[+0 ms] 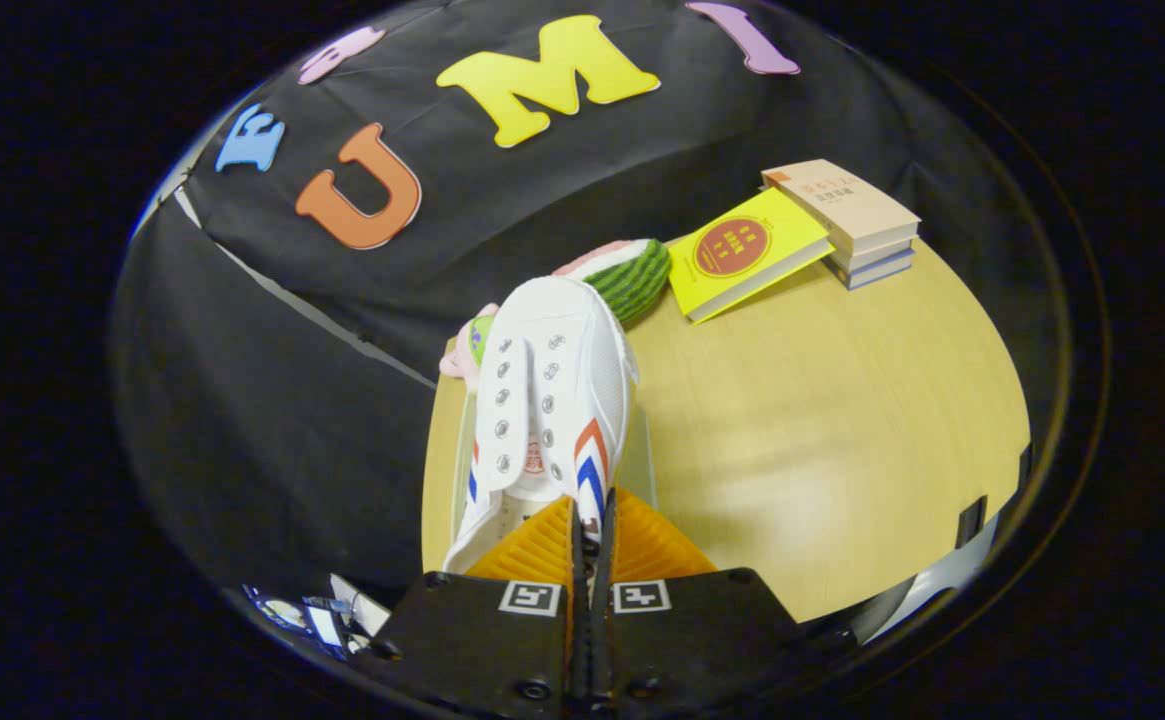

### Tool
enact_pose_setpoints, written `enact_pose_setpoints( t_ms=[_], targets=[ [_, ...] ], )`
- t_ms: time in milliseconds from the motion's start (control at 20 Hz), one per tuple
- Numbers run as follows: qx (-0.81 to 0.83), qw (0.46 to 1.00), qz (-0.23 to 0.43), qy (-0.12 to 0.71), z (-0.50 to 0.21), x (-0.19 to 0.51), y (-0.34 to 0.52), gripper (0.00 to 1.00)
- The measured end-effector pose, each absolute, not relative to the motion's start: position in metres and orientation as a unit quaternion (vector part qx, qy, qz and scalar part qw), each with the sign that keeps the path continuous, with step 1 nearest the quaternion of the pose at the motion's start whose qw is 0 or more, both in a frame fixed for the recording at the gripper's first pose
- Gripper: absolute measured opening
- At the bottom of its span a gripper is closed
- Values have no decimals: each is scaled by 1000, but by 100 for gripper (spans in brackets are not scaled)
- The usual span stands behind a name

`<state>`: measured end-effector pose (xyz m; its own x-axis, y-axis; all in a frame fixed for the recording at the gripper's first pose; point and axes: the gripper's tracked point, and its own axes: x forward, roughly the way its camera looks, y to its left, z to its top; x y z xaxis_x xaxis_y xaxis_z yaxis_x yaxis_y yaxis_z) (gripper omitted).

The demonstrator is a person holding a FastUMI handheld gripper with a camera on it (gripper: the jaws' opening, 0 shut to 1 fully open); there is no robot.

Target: Open the storage box then place both shoes into the box .Put the left shoe in first, then the right shoe, with the right side of both shoes facing outward in a uniform manner.

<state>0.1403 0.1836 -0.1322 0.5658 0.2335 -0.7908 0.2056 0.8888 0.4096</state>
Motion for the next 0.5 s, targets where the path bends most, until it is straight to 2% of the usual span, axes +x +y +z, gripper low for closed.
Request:
enact_pose_setpoints(
  t_ms=[500],
  targets=[
    [215, 840, -26, 497, -202, 159, 223, 6]
  ],
)
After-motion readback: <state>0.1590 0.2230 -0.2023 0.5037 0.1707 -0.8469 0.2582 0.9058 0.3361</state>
